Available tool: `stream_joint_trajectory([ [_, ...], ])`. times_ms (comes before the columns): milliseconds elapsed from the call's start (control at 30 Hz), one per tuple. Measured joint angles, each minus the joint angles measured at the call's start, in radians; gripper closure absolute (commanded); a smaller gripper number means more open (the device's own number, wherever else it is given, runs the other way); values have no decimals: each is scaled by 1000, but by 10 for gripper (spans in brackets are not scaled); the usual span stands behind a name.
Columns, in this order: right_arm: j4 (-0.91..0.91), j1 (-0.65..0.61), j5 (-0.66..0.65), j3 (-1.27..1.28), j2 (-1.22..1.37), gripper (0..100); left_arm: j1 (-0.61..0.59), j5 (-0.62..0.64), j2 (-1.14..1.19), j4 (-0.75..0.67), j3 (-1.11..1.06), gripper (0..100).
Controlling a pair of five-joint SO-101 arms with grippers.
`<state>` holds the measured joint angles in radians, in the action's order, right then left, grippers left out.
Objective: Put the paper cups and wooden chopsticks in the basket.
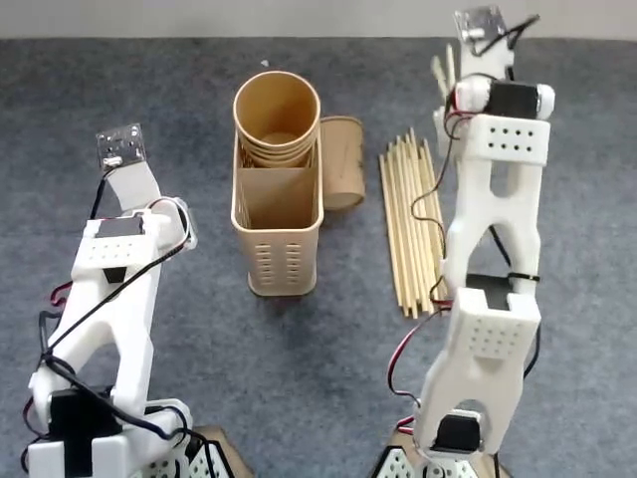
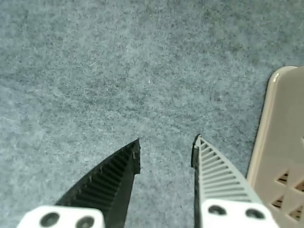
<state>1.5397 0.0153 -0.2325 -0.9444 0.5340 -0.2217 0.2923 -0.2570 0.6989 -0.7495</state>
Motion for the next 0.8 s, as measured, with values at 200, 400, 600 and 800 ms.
stream_joint_trajectory([
  [200, 86, -63, 51, -273, 0, 993, 0, 0, 0, 0, 0, 797],
  [400, 103, -133, 133, -543, 0, 993, 0, 0, 0, 0, 0, 797],
  [600, 103, -245, 198, -709, -3, 993, 2, 0, 0, 0, 0, 797],
  [800, 115, -387, 206, -712, -32, 993, 11, 0, 0, 0, 0, 797],
])
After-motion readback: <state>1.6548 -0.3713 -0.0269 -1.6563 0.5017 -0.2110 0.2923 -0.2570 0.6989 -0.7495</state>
